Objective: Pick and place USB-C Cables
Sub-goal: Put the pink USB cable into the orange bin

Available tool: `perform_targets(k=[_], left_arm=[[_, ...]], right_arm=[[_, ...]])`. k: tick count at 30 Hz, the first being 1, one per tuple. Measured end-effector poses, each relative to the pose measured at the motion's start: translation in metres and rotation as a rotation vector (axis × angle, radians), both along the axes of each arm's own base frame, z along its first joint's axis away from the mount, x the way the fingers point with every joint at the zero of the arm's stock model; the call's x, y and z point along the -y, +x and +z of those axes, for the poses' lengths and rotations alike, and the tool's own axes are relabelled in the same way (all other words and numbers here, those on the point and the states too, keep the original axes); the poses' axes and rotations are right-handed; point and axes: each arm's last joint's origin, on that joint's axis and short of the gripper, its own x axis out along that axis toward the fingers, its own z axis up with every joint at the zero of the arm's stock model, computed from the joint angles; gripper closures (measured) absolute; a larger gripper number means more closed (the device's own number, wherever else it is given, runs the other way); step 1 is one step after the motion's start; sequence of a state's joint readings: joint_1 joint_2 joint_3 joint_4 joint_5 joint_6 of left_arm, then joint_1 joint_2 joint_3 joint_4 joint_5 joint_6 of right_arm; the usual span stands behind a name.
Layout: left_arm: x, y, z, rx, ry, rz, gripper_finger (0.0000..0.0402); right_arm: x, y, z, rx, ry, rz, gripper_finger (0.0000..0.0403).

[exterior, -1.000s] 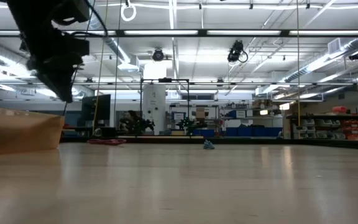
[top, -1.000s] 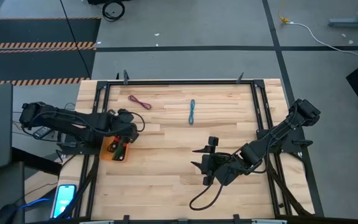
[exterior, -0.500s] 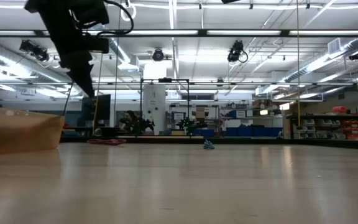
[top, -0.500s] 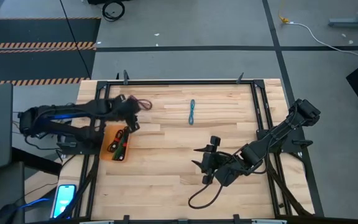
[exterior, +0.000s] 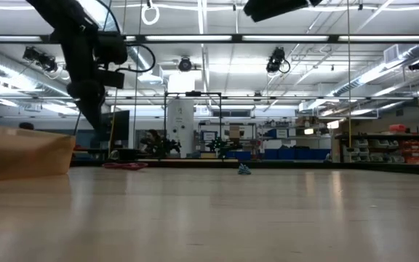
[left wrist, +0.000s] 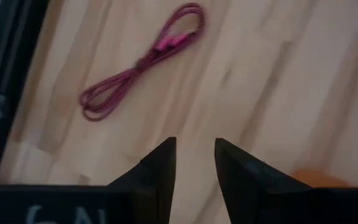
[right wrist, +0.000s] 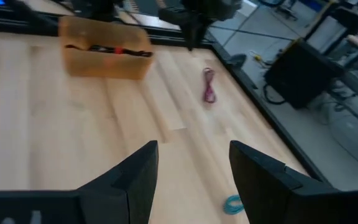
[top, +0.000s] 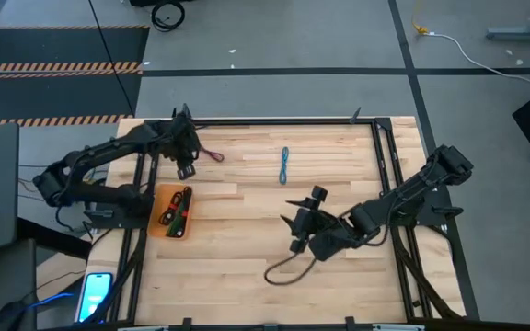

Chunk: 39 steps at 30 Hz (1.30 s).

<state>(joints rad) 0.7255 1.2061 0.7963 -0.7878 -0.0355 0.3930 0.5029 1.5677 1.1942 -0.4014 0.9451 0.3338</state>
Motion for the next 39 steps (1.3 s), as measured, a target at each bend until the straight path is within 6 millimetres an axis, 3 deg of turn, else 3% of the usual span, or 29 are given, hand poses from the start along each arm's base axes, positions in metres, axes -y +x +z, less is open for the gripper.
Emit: perform_targets(k=[10, 16, 23, 30, 39], left_arm=[[-0.021, 0.006, -0.026, -0.115, -0.035, -0.085, 0.0283], [-0.041, 0.021, -0.023, -0.196, 0.032, -0.101, 0.0280], [-0.059, 0.041, -0.014, -0.192, 0.038, -0.103, 0.0223], [-0.063, 0.045, -0.031, -0.263, -0.027, -0.141, 0.0162], [-0.066, 0.053, -0.040, -0.277, -0.015, -0.218, 0.0168]], right_arm=[[0.046, 0.022, 0.003, -0.025, -0.025, -0.064, 0.0198], [0.061, 0.029, 0.006, -0.021, -0.031, -0.061, 0.0198], [0.065, 0.031, 0.006, -0.032, -0.027, -0.038, 0.0198], [0.064, 0.031, 0.005, -0.039, -0.027, -0.032, 0.0198], [0.061, 0.030, 0.005, -0.048, -0.035, -0.018, 0.0198]])
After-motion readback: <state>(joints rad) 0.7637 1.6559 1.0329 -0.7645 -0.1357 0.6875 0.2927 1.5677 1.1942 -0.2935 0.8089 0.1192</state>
